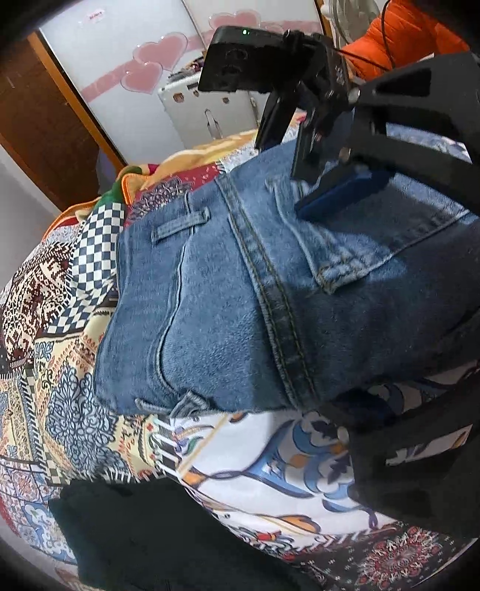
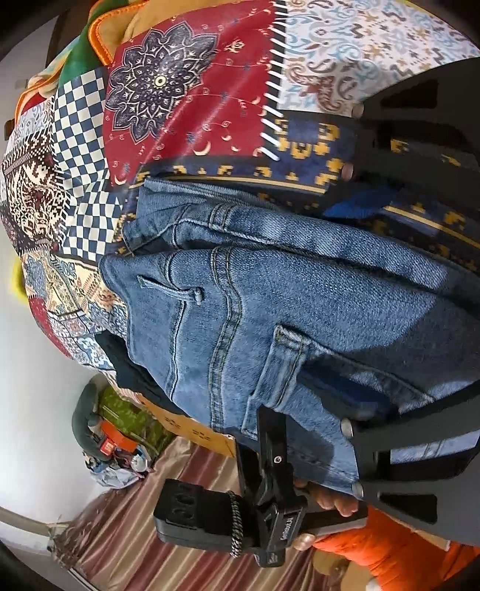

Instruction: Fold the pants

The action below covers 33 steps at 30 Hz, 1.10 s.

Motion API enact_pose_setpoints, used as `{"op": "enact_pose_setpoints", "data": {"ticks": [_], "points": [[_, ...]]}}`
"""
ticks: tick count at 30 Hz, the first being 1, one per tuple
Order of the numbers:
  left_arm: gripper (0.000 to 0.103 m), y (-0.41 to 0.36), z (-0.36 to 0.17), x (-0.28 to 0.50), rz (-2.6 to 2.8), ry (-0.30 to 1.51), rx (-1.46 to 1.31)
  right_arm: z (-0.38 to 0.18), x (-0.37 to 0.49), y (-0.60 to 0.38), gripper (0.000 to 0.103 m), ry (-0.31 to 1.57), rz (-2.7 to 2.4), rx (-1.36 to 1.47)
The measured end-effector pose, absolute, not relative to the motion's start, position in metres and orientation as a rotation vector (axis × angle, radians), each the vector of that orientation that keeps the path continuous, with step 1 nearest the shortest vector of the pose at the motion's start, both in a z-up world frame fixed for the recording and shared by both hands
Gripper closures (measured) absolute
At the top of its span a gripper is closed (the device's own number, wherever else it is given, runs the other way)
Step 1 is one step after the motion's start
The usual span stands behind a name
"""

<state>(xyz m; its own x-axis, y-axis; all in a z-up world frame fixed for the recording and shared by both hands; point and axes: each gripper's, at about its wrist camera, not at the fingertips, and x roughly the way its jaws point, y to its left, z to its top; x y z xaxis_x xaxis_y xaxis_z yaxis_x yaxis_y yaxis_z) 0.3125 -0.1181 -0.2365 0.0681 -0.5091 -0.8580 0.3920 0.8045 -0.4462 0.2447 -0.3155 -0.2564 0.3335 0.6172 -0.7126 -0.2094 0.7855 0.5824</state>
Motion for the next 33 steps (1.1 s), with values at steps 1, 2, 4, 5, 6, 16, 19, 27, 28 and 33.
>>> {"op": "enact_pose_setpoints", "data": {"ticks": [1,2,4,5,6,16,19,27,28,33], "points": [[0.026,-0.118,-0.236,0.313,-0.677,1.341,-0.112,-0.256,0.247,-0.317,0.047,1.110,0.561,0.431],[0.030,-0.118,-0.235,0.312,-0.674,1.338,-0.114,-0.255,0.247,-0.318,0.050,1.111,0.562,0.435],[0.036,-0.116,-0.229,0.307,-0.665,1.315,-0.109,-0.250,0.245,-0.317,0.054,1.105,0.563,0.410],[0.039,-0.115,-0.227,0.304,-0.661,1.306,-0.101,-0.248,0.244,-0.317,0.056,1.099,0.561,0.398],[0.040,-0.115,-0.224,0.301,-0.657,1.300,-0.091,-0.246,0.243,-0.315,0.056,1.090,0.556,0.383],[0.058,-0.090,-0.184,0.250,-0.599,1.174,-0.061,-0.210,0.209,-0.286,0.069,0.983,0.594,0.230],[0.059,-0.081,-0.165,0.238,-0.575,1.110,-0.032,-0.195,0.204,-0.272,0.070,0.948,0.612,0.196],[0.059,-0.026,-0.100,0.231,-0.486,0.907,-0.040,-0.133,0.216,-0.224,0.070,0.803,0.677,0.116],[0.059,-0.016,-0.091,0.233,-0.468,0.884,-0.050,-0.126,0.220,-0.216,0.070,0.782,0.686,0.097],[0.059,0.017,-0.067,0.249,-0.395,0.795,-0.052,-0.100,0.245,-0.184,0.071,0.710,0.725,0.058]]}}
